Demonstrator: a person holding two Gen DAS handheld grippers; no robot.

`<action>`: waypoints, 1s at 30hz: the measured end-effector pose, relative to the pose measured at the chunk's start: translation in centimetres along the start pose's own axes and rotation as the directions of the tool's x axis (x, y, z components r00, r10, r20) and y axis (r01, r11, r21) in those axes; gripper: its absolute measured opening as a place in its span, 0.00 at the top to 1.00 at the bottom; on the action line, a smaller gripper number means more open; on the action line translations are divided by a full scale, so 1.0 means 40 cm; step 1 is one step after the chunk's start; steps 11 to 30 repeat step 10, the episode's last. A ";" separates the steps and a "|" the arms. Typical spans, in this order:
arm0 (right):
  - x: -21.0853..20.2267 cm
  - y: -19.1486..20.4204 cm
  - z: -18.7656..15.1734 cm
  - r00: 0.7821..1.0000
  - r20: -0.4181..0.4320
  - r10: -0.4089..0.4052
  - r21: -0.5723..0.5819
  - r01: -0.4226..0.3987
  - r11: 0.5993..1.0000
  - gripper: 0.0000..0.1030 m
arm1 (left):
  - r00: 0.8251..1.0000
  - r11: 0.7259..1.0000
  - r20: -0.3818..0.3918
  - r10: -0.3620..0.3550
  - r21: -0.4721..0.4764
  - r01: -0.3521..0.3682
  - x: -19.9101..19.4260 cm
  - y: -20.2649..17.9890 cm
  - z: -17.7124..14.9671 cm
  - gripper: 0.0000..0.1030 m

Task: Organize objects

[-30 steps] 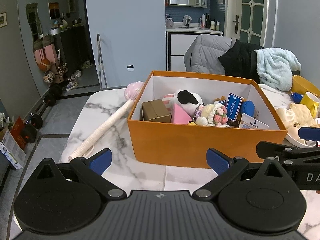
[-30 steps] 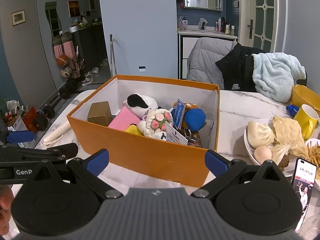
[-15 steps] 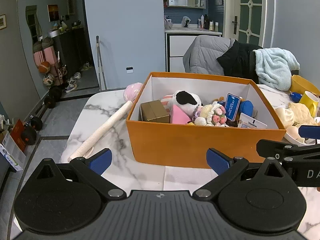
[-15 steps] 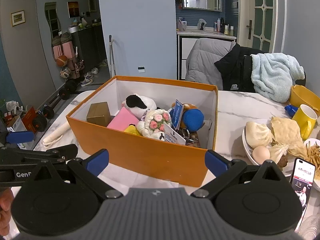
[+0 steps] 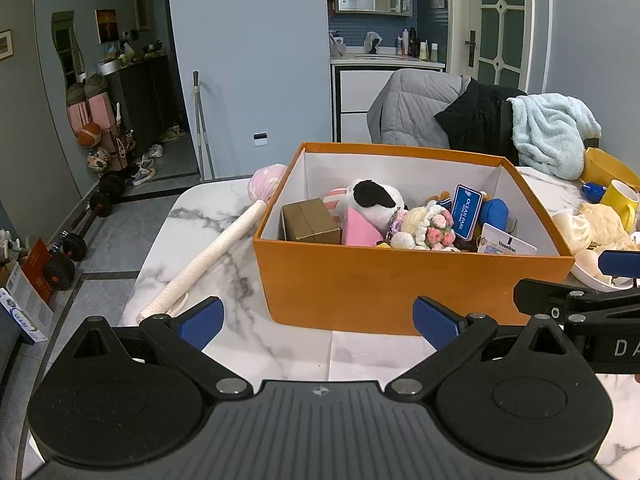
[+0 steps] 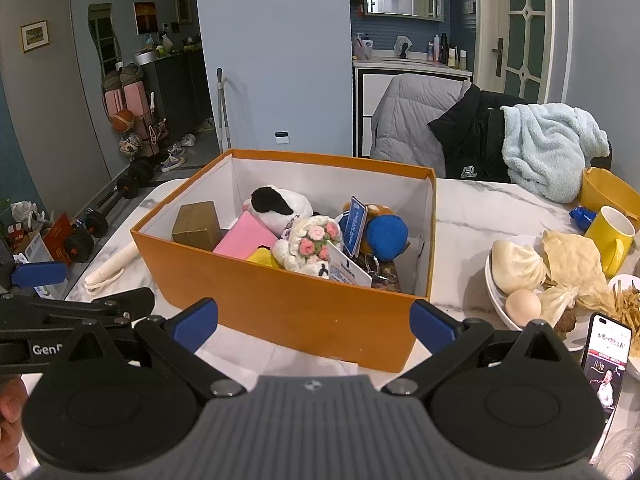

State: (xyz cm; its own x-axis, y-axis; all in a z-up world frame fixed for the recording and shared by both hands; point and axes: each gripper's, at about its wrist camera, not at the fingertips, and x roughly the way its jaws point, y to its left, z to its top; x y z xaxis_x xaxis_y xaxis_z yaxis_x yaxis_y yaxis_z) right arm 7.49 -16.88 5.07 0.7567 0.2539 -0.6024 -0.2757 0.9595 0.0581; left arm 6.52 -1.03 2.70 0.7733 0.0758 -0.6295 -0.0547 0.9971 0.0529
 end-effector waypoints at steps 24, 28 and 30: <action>0.000 0.000 0.000 1.000 -0.001 0.000 0.001 0.000 1.000 0.01 | 1.000 1.000 0.006 0.006 0.006 -0.006 -0.001 0.005 -0.007 0.00; 0.000 0.000 0.000 1.000 -0.001 0.000 0.001 0.000 1.000 0.01 | 1.000 1.000 0.006 0.006 0.006 -0.006 -0.001 0.005 -0.007 0.00; 0.000 0.000 0.000 1.000 -0.001 0.000 0.001 0.000 1.000 0.01 | 1.000 1.000 0.006 0.006 0.006 -0.006 -0.001 0.005 -0.007 0.00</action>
